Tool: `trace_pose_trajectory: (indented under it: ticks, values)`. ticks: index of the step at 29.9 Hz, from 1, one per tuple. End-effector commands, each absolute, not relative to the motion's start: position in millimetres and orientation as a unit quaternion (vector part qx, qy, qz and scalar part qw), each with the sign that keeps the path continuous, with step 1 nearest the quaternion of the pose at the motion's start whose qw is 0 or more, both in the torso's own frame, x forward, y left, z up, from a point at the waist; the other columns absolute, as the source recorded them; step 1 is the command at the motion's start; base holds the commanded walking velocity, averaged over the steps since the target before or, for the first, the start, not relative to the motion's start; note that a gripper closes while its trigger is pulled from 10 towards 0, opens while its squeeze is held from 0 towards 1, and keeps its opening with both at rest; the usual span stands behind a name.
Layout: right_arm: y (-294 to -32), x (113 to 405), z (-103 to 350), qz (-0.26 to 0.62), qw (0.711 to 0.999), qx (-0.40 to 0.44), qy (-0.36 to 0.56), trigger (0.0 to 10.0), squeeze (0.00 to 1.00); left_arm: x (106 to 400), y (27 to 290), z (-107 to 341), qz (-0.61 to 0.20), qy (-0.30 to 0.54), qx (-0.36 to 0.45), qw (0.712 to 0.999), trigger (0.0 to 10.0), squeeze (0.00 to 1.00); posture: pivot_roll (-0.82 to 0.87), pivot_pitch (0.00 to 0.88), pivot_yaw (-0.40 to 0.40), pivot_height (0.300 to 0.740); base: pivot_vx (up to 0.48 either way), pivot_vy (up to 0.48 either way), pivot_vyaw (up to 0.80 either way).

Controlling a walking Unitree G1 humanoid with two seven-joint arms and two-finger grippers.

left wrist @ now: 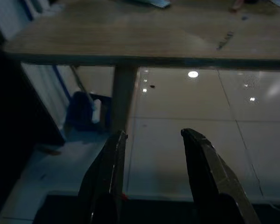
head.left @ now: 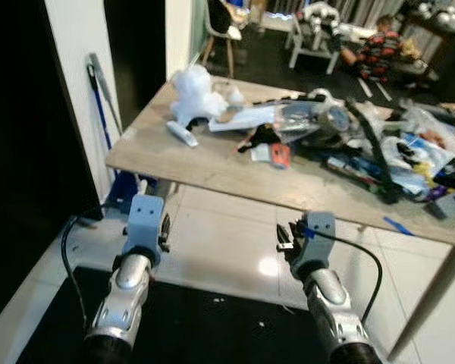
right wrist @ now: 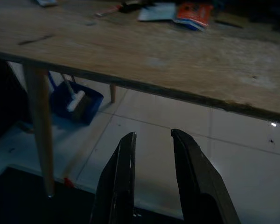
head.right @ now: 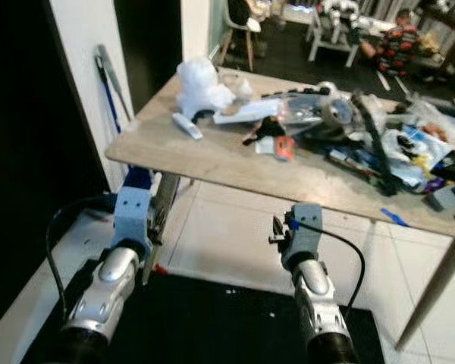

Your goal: Picking trash to rubbish bin

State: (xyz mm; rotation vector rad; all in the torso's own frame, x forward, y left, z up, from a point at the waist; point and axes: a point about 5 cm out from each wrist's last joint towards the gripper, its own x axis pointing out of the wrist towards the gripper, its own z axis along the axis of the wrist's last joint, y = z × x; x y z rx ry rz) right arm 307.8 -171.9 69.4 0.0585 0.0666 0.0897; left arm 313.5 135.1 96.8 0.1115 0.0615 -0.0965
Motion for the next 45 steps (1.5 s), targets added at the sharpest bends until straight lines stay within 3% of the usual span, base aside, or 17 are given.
trace_pose_trajectory:
  ticks: [1,7,17,45]
  values:
    - [-176,306,68,0.034,0.998,0.035,0.031,10.0,0.00,311,131,93,-0.056,0.039,0.052,0.996,10.0,0.00,-0.03,0.037,-0.112,0.740,0.285,0.000,0.00]
    - [-174,308,73,0.036,0.998,0.041,0.014,10.0,0.00,312,131,95,-0.060,0.037,0.056,0.996,10.0,0.00,-0.03,0.035,-0.111,0.740,0.287,0.000,0.00]
    - [-170,324,116,0.054,0.994,0.053,-0.074,10.0,0.00,324,136,136,-0.047,-0.031,0.041,0.998,10.0,0.00,-0.03,0.039,-0.112,0.740,0.287,0.000,0.00]
    - [-165,319,110,0.070,0.995,0.053,-0.054,10.0,0.00,322,127,142,-0.069,-0.036,0.044,0.996,10.0,0.00,-0.03,0.049,-0.113,0.740,0.287,0.000,0.00]
